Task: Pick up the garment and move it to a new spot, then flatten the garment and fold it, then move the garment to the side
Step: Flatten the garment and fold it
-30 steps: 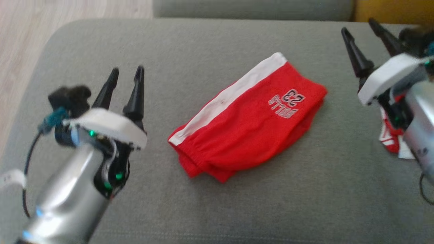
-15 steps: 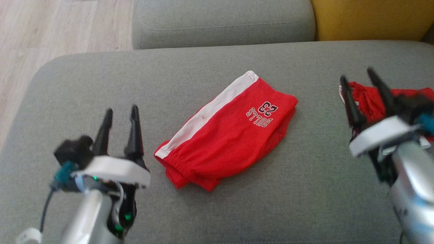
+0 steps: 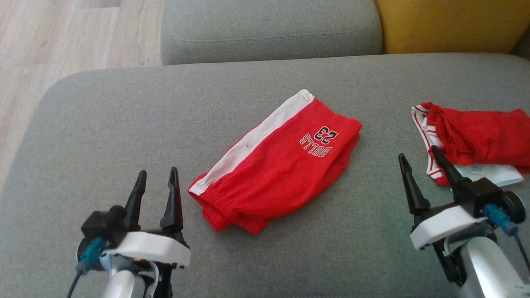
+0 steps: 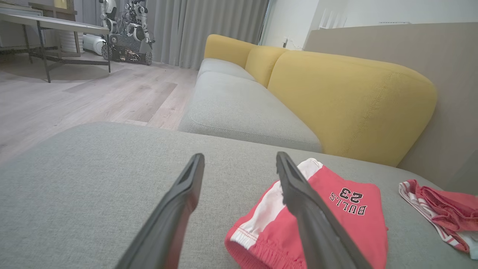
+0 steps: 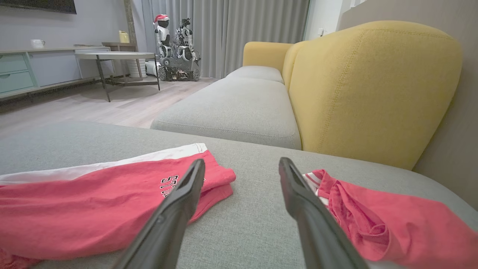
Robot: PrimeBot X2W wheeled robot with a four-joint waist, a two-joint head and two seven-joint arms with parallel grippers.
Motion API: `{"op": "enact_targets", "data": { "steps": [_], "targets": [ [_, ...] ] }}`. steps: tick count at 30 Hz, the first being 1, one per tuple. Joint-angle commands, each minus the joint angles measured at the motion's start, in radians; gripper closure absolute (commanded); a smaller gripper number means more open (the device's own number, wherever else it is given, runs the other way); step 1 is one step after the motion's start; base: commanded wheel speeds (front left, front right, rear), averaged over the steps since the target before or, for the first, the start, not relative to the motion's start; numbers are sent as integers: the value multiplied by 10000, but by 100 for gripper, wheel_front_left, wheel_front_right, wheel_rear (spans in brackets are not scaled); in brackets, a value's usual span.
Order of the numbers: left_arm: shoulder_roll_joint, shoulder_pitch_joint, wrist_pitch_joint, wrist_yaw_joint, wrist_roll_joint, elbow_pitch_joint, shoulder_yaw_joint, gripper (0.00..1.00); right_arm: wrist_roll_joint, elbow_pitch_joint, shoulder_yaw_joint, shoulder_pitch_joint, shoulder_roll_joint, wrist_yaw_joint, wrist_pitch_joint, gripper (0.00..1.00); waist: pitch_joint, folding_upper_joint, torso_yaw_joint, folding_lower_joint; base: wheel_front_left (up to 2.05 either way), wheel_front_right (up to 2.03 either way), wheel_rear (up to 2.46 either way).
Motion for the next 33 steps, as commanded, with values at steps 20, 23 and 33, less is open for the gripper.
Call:
{"op": "enact_targets", "data": {
  "steps": [20,23,33],
  "targets": [
    [-76,-1256,-60,-369,-166,-89,-162,0,3981,1349,-2038,-2165,1413,-9,3702,0,1547,-1,1553,0,0,0,0],
    [-76,-1436,-61,-326,-390,-2,-354,0,4331,2014,-2645,-2659,1451,-9,4115,0,1675,-1,1885,0,0,0,0],
    [-77,-1711,-61,-213,-398,-99,-841,0,4538,4270,-3677,-3947,1467,-9,4880,0,1785,-1,2683,0,0,0,0]
  ]
}}
